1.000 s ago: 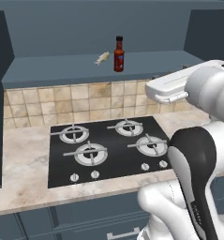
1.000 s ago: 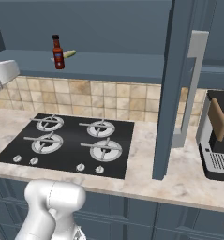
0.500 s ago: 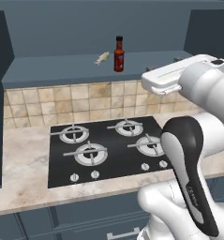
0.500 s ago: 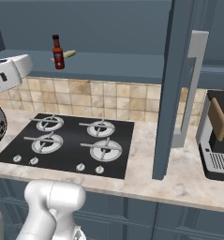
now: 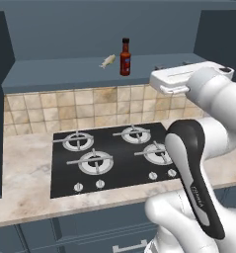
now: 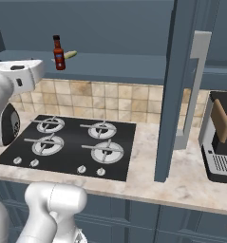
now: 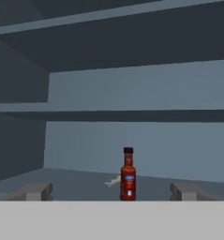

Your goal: The dining table condiment station is running low on condiment bottle. Refill the condiment station by opening the cabinet and taking the condiment bottle from the cabinet and placing it on the dining table.

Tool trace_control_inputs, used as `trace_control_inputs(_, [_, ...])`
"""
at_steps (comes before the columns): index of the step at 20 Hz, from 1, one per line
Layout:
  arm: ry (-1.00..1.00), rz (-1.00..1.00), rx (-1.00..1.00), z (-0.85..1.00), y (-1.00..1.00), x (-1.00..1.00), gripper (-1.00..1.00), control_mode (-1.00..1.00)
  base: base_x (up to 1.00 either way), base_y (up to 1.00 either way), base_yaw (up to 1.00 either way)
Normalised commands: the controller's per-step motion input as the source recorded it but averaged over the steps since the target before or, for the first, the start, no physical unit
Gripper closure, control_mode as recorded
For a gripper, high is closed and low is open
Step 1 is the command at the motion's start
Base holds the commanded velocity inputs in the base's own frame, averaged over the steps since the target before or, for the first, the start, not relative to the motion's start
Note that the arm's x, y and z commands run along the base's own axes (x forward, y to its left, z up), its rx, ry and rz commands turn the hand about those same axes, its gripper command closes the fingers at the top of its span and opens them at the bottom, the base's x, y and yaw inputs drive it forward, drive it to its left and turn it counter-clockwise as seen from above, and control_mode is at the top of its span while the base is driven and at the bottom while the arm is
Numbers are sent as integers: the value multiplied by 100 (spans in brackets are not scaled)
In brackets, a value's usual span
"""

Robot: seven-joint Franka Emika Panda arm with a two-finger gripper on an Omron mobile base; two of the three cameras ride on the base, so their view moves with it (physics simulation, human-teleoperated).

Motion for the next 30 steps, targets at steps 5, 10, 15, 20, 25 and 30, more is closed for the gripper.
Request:
trace_control_inputs(5, [8,-1,2,0,-17,38,-100,-100,0,0,0])
trace_control_inputs(10, [14,0,0,-3,0,59,-100,-100,0,0,0])
trace_control_inputs(15, [11,0,0,0,0,56,-100,-100,0,0,0])
trace_control_inputs(20, [6,0,0,-1,0,53,-100,-100,0,0,0])
trace_control_inputs(25, [0,0,0,-18,0,42,-100,-100,0,0,0])
trace_control_inputs(30, [0,0,-1,-22,0,42,-100,-100,0,0,0])
